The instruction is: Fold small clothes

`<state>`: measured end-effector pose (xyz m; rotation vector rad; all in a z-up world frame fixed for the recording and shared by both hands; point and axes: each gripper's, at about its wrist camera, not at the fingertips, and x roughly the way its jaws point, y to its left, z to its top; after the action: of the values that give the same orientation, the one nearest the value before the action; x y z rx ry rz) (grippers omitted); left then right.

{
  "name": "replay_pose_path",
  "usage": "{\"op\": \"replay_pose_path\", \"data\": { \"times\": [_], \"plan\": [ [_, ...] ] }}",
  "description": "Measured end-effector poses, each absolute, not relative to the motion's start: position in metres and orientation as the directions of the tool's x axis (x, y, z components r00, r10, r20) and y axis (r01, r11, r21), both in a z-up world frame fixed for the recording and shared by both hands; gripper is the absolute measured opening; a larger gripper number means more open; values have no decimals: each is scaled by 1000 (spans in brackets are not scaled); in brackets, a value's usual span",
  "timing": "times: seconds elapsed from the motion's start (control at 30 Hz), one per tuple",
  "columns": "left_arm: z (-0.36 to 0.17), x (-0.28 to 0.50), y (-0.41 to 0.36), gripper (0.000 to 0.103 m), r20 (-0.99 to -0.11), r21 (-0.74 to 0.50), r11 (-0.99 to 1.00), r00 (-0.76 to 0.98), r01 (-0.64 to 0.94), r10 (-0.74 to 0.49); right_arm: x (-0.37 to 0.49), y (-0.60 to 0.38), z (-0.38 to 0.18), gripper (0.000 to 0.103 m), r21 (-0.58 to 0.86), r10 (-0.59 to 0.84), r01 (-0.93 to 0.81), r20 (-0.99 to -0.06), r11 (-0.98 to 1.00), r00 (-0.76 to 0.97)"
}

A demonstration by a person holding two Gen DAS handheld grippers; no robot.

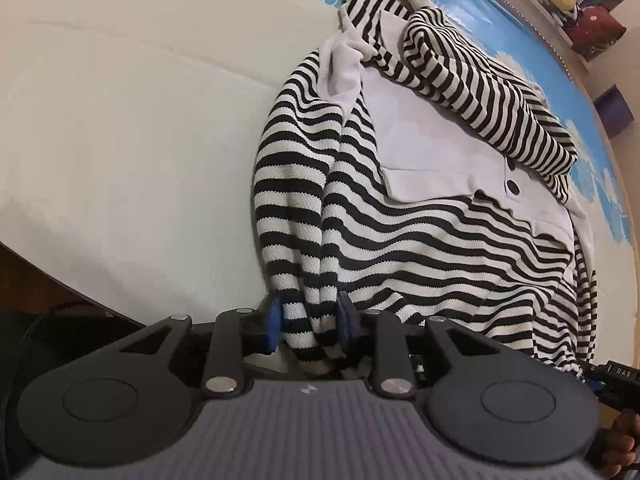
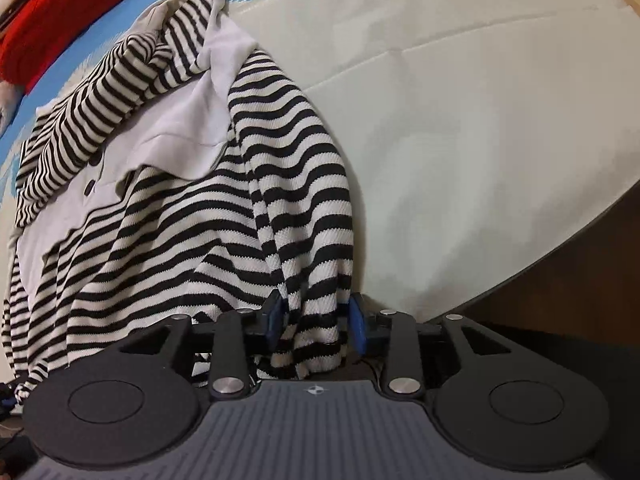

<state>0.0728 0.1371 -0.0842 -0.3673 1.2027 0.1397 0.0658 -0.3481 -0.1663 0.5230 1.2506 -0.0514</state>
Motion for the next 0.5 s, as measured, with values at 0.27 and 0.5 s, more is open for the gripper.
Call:
{"op": "replay_pose_path", "data": {
  "times": [0.27,0.5],
  "plan": [
    [-67,67,133,8,-897,-219,942,432,-254,-92,61,-357,-153,10,409,258,336,-874,849,412],
    [-78,70,135,20,-922,-203,936,378,-286,-84,64,-345,-162,28,347,239,312,-911,885,337]
  ]
}}
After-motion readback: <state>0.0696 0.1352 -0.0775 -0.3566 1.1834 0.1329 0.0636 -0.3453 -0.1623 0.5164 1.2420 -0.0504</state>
